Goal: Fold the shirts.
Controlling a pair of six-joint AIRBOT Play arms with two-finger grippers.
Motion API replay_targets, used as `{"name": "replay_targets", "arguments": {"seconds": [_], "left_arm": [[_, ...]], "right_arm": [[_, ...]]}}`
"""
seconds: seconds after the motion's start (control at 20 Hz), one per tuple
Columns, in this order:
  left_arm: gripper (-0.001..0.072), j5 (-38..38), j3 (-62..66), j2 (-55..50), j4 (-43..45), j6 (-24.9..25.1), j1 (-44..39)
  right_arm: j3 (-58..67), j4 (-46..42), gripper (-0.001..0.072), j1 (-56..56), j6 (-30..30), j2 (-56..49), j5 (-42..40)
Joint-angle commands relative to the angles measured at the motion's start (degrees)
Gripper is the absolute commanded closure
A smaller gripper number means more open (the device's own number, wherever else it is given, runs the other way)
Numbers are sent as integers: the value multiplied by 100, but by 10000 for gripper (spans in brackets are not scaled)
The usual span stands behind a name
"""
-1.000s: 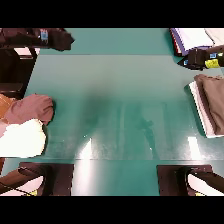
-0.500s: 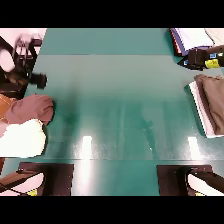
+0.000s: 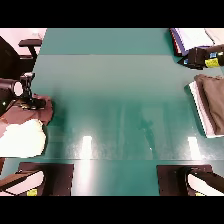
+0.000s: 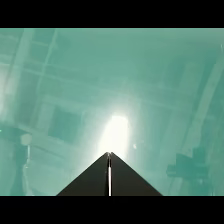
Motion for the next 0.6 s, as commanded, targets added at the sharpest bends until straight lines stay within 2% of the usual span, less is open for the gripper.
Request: {"name": "replay_targets", "arguments": {"seconds": [0.0, 0.15, 0.35, 0.55], "left_arm": [[683, -461, 629, 92, -221, 136, 24], [685, -616, 1912, 640, -835, 535, -216], [685, -632, 3716, 1174, -1803, 1204, -1126], [686, -660, 4500, 1102, -1873, 1224, -2437]], "right_arm": [[9, 2, 698, 4, 2, 61, -153], [201, -4, 697, 4, 4, 225, -404], [1145, 0, 698, 7, 4, 118, -321], [2055, -4, 698, 4, 2, -175, -212]]}}
